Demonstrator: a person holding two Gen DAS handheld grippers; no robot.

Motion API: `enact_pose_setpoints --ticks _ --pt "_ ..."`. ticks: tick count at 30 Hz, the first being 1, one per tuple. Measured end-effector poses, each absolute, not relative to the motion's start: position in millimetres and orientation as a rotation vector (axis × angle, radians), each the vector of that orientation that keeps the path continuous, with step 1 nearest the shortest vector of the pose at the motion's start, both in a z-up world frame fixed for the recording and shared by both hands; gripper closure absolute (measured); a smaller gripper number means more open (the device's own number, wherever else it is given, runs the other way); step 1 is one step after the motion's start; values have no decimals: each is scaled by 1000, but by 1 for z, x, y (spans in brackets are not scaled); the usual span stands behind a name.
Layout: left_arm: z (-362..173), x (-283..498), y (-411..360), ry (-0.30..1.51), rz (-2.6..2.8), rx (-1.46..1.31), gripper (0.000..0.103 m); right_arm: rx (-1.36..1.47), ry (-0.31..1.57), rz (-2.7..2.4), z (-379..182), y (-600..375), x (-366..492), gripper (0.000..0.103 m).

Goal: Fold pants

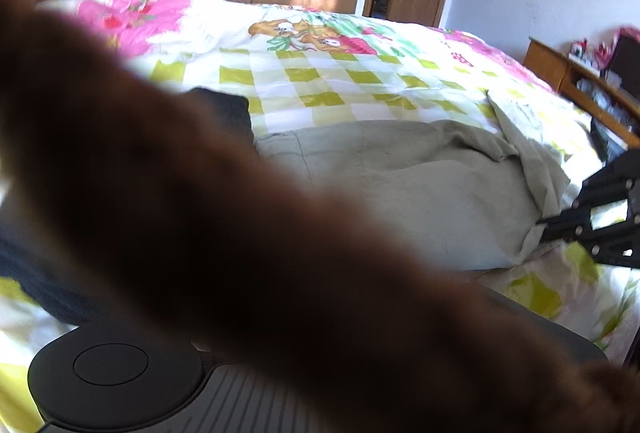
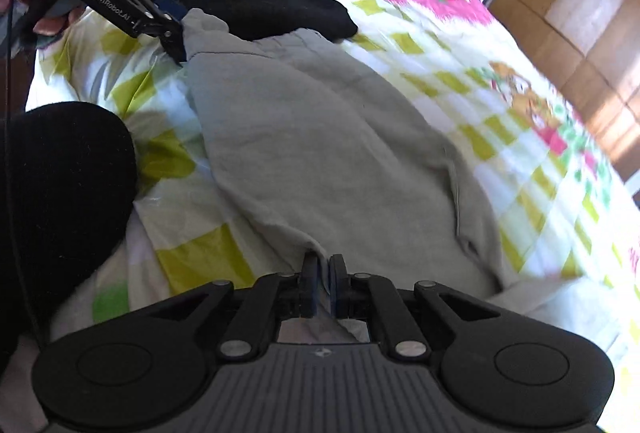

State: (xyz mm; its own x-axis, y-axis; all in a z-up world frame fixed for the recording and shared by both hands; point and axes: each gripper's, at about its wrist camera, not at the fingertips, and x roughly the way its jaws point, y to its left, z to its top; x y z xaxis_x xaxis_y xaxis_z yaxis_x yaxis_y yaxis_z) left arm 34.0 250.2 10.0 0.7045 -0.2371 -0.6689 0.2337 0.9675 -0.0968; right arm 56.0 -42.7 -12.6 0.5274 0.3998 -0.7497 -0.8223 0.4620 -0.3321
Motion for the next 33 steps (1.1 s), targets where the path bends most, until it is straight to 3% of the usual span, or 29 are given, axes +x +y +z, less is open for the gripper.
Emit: enact_pose_setpoints --ticks 3,7,9,12,15,19,22,24,33 --pt "14 33 236 725 -277 108 53 -816 599 835 -17 -35 57 78" --pt "15 27 216 726 -295 286 53 -798 588 843 -16 -28 64 79" --pt "15 22 203 702 -288 408 53 -755 604 825 -11 -29 72 87" --pt "15 24 188 687 -304 520 53 -678 644 777 1 -35 89 87" --pt "12 29 179 694 -301 617 60 -612 652 753 14 -44 101 87" --pt "18 24 181 694 -298 636 59 -641 650 843 15 -48 95 86" --pt "18 18 180 693 -303 655 58 -726 638 922 8 -52 80 75" --pt "17 18 180 694 -299 645 57 -804 623 973 3 -53 70 58" --pt "26 30 189 688 -266 563 60 -1026 560 1107 -13 -46 53 52"
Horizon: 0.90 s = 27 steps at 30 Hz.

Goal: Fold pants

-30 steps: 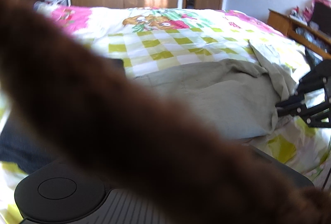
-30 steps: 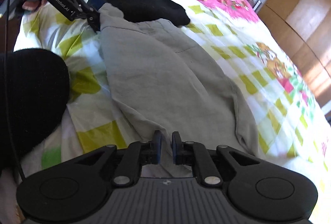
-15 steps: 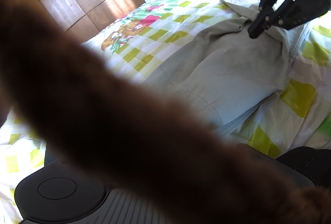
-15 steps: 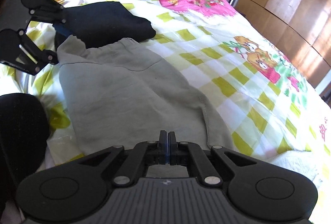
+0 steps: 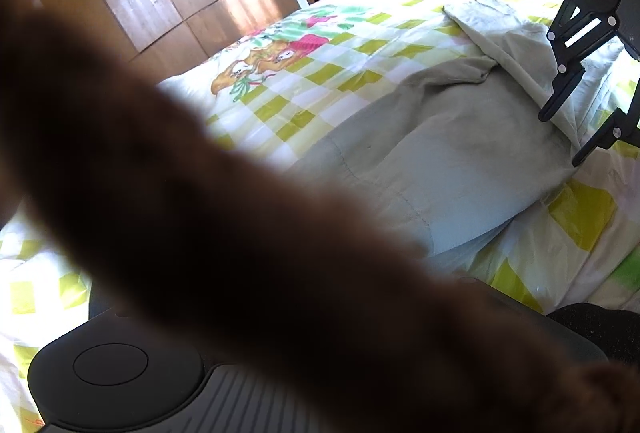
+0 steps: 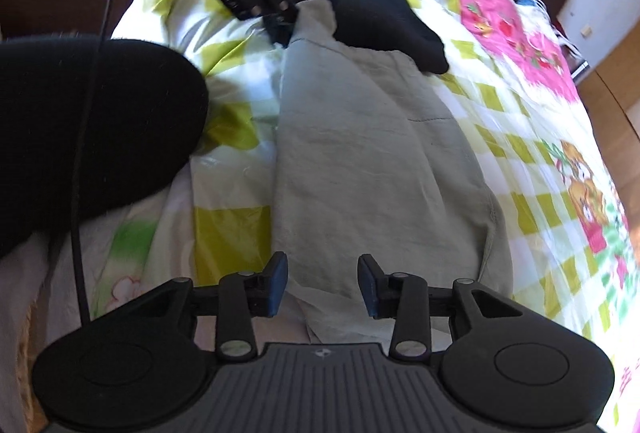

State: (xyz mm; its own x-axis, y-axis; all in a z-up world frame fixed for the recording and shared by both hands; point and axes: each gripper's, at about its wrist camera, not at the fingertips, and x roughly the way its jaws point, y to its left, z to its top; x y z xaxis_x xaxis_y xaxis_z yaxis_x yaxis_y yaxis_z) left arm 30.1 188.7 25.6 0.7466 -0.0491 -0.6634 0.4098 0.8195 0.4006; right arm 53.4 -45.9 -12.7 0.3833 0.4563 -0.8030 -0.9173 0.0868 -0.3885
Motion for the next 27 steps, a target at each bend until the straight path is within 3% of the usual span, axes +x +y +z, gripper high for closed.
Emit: enact_pose_setpoints --ticks 7,9,10,11,16,22,24,27 --pt "27 40 191 688 -255 537 65 -1068 568 1096 -15 -48 55 49" --pt "29 43 194 688 -255 509 66 -1073 555 1058 -17 -46 58 52" --pt "30 44 194 690 -256 500 66 -1066 565 1045 -16 -44 60 60" --pt "30 44 194 690 -258 505 67 -1050 583 1024 -15 -43 64 87" --pt "29 49 192 704 -258 518 71 -943 574 897 12 -45 86 86" --pt "64 76 192 564 -206 522 73 -784 345 634 89 -67 111 86" --pt "77 80 192 499 -198 501 74 -766 334 645 90 -68 102 86" --pt "71 80 188 496 -206 495 75 -774 470 744 41 -57 81 86"
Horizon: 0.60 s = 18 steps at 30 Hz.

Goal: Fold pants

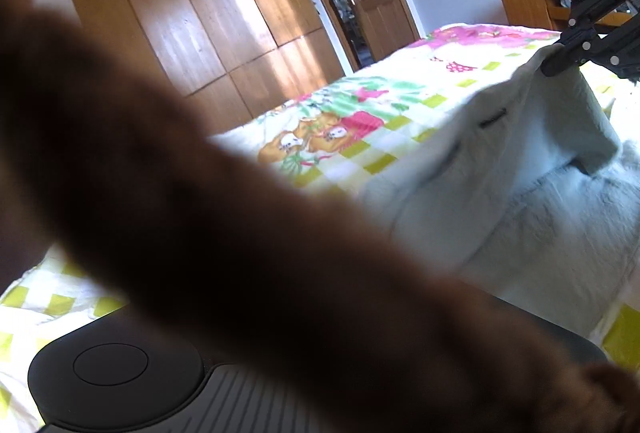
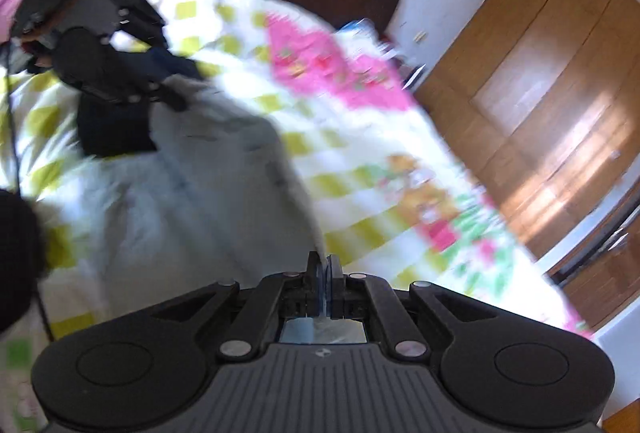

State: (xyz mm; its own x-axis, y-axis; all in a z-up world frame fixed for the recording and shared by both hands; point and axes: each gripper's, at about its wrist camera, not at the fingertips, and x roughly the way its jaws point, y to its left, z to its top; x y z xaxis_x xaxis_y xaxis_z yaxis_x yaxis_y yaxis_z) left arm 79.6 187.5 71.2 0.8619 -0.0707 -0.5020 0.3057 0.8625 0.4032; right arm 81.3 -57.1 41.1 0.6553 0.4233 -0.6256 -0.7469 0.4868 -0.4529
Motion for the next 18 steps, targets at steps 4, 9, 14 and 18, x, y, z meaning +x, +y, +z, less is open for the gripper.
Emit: enact_pose_setpoints --ticks 4,9,14,18 --pt "20 65 185 638 -224 550 75 -831 622 841 -38 -43 48 86" --pt "-13 42 191 747 -215 579 75 -839 596 817 -44 -48 42 85" --pt "-5 43 188 713 -186 560 73 -805 565 796 -27 -48 50 85" --pt "1 33 182 686 -191 644 70 -819 557 801 -26 -47 55 84"
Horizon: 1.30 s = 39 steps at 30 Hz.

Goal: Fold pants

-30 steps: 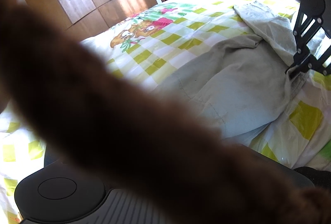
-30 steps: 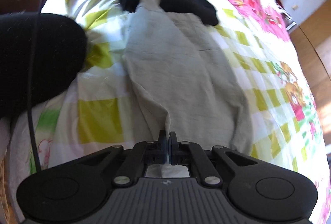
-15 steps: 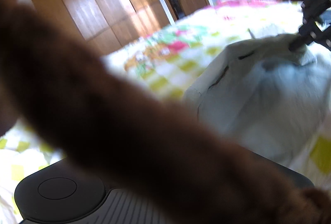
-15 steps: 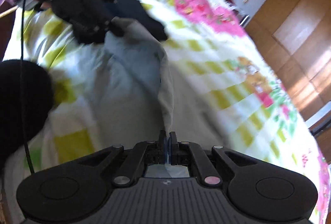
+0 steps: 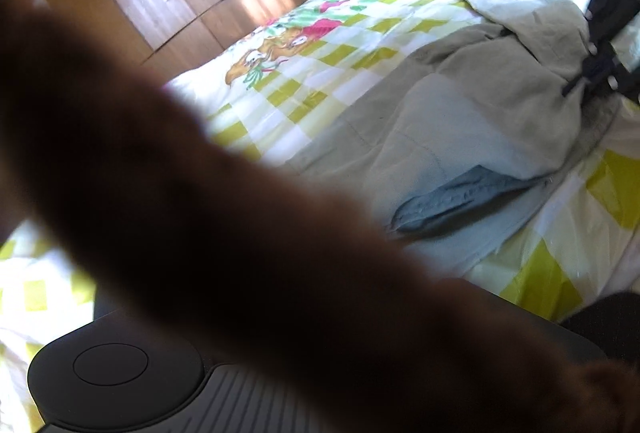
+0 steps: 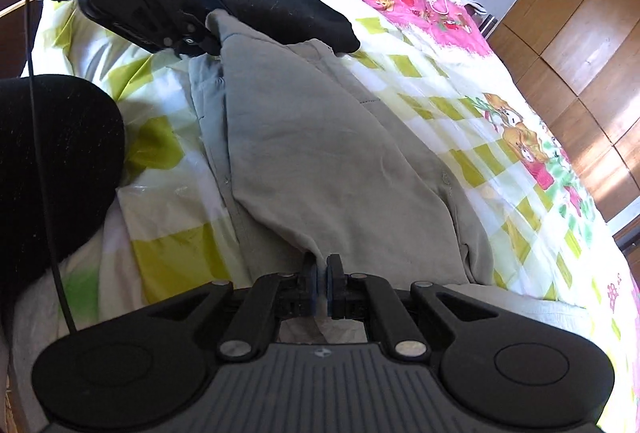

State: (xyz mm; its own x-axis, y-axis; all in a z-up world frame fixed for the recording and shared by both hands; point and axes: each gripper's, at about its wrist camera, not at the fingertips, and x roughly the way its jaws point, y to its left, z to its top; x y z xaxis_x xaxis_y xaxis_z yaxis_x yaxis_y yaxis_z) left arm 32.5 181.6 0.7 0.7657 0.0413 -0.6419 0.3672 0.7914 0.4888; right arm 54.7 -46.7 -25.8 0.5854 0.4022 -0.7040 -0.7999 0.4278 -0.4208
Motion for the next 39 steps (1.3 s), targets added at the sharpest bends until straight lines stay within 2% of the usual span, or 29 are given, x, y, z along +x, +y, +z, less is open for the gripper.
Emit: enact_pose_setpoints --ticks 5,8,11,13,15,17,22,24,25,27,29,33,39 --pt "8 16 181 670 -211 705 68 -843 569 811 -30 -43 59 84" --pt "7 14 173 643 -228 768 56 -863 564 812 -30 -42 59 84" --pt "2 19 164 628 -237 828 55 -865 579 804 -30 -42 62 84" --pt "1 24 161 625 -241 828 60 -855 591 783 -27 -43 68 86" --pt "0 34 161 625 -225 839 80 -843 571 747 -13 -46 79 87" --pt "6 47 163 618 -218 847 83 -805 497 668 19 -52 96 87" --pt "58 77 166 436 -114 820 86 -641 275 515 91 -73 103 87" --pt "71 75 167 355 -73 794 88 -639 266 516 76 -72 94 86" --pt "69 71 166 337 -71 791 88 -642 336 547 56 -68 92 86" --pt "46 68 162 395 -99 795 88 -675 477 624 12 -59 83 86" --pt "9 61 157 490 -140 861 88 -753 529 699 -23 -52 59 86" --pt "-21 42 159 612 -202 851 87 -767 527 753 -33 -53 35 86" --pt "4 38 169 582 -196 756 80 -822 556 779 -33 -53 35 86"
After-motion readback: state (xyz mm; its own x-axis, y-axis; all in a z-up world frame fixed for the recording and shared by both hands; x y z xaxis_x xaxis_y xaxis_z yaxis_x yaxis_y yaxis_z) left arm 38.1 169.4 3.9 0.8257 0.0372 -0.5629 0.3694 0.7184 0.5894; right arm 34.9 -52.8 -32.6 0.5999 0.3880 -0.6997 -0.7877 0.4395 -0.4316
